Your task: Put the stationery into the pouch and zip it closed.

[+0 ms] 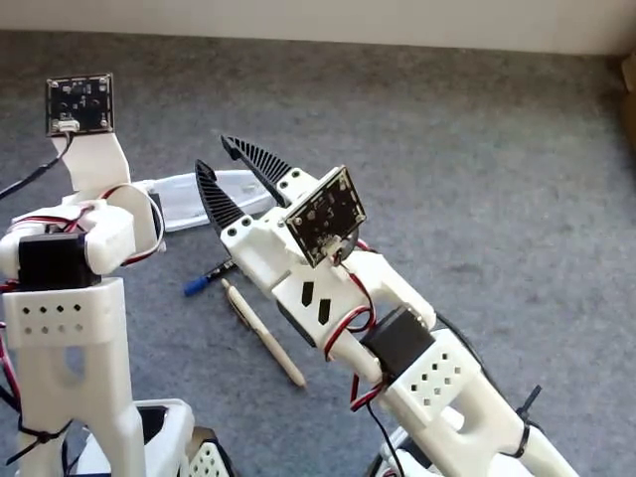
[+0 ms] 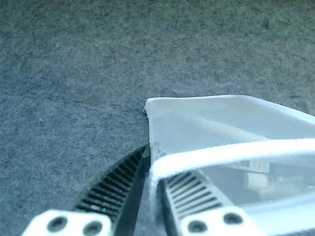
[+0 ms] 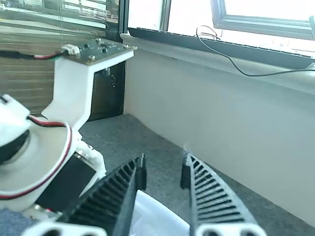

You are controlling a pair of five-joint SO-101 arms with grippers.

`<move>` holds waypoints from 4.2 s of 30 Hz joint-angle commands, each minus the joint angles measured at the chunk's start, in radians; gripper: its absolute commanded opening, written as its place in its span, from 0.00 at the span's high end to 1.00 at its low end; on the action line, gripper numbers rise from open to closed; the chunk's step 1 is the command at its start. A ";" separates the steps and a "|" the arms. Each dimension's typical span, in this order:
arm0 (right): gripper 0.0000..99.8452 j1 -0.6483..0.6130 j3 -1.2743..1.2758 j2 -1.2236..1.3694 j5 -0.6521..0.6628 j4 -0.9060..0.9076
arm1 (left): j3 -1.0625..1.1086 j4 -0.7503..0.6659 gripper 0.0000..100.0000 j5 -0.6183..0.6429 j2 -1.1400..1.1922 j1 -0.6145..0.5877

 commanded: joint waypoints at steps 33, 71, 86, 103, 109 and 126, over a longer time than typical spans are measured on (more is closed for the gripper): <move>0.88 0.295 -0.277 0.001 -0.207 0.892 | 0.030 -0.014 0.99 0.012 -0.004 -0.151; 0.65 0.114 0.094 0.423 0.367 0.691 | 0.074 -0.097 0.99 0.012 -0.004 -0.329; 0.80 0.101 -0.077 0.777 0.367 0.653 | 0.081 -0.092 0.99 0.012 -0.004 -0.329; 0.99 0.358 -0.094 0.828 0.474 0.667 | 0.119 -0.126 0.99 0.012 -0.004 -0.323; 0.94 0.375 -0.119 0.826 0.471 0.773 | 0.122 -0.124 0.99 0.012 -0.004 -0.285; 0.79 0.315 -0.165 0.834 0.327 0.716 | 0.124 -0.124 0.99 0.012 -0.004 -0.285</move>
